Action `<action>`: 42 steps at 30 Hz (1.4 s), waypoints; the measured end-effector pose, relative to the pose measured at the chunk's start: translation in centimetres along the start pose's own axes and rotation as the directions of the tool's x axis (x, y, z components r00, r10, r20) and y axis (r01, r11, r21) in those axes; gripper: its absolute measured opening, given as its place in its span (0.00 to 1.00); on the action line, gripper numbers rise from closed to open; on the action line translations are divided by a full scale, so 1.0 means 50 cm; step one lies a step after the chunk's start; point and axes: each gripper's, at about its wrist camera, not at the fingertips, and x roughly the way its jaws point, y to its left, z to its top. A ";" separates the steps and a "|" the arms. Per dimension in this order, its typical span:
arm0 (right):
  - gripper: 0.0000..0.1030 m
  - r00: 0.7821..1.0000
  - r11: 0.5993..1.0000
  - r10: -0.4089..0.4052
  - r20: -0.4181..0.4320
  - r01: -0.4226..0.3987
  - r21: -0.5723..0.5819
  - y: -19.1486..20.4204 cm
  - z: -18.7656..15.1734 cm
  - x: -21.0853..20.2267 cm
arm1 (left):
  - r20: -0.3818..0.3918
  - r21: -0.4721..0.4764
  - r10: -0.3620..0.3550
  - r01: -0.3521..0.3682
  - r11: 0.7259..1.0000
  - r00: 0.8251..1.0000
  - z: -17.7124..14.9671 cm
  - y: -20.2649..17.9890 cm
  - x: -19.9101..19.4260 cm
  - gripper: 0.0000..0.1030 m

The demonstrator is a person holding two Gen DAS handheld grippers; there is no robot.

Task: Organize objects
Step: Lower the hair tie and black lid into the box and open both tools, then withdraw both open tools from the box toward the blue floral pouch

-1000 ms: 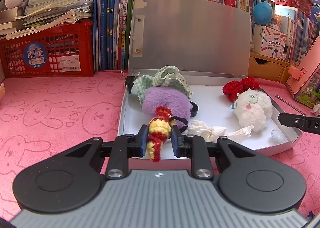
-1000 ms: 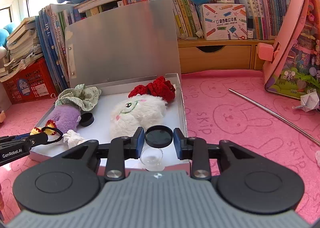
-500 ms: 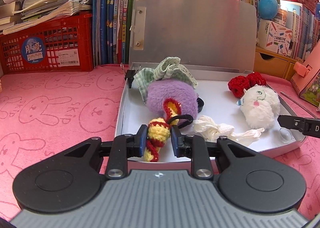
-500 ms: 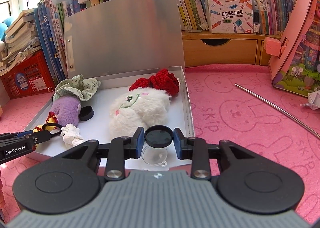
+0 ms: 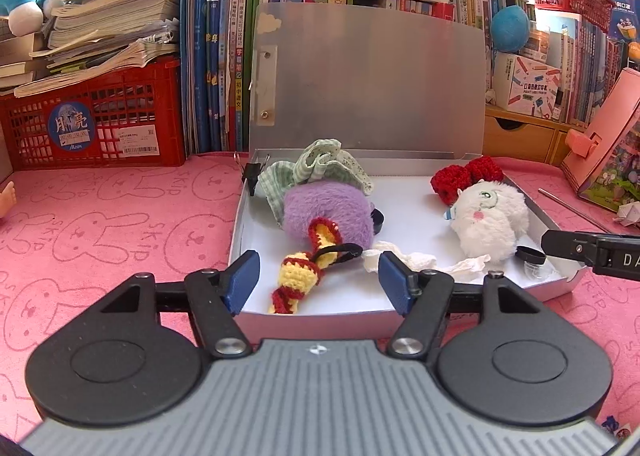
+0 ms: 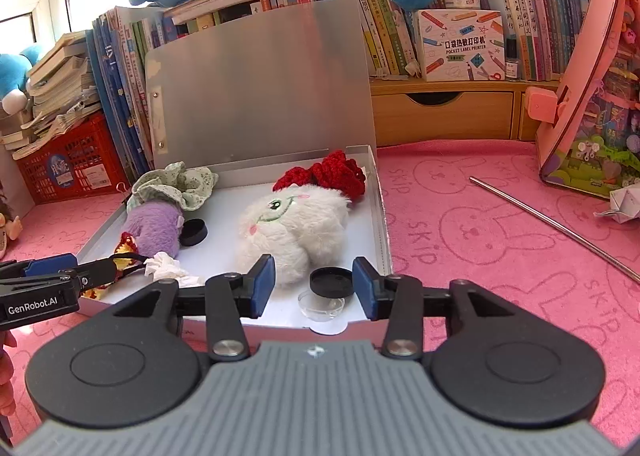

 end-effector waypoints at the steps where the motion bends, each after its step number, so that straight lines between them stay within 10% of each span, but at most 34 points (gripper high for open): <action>1: 0.62 1.000 1.000 0.010 0.002 -0.010 -0.004 0.002 -0.002 -0.009 | 0.004 0.001 -0.006 0.006 1.000 1.000 0.000 -0.001 -0.009 0.73; 42: 0.79 0.993 0.987 0.119 -0.008 -0.119 -0.108 0.060 -0.173 -0.217 | -0.030 0.051 -0.117 0.119 0.992 0.993 -0.182 -0.079 -0.273 0.86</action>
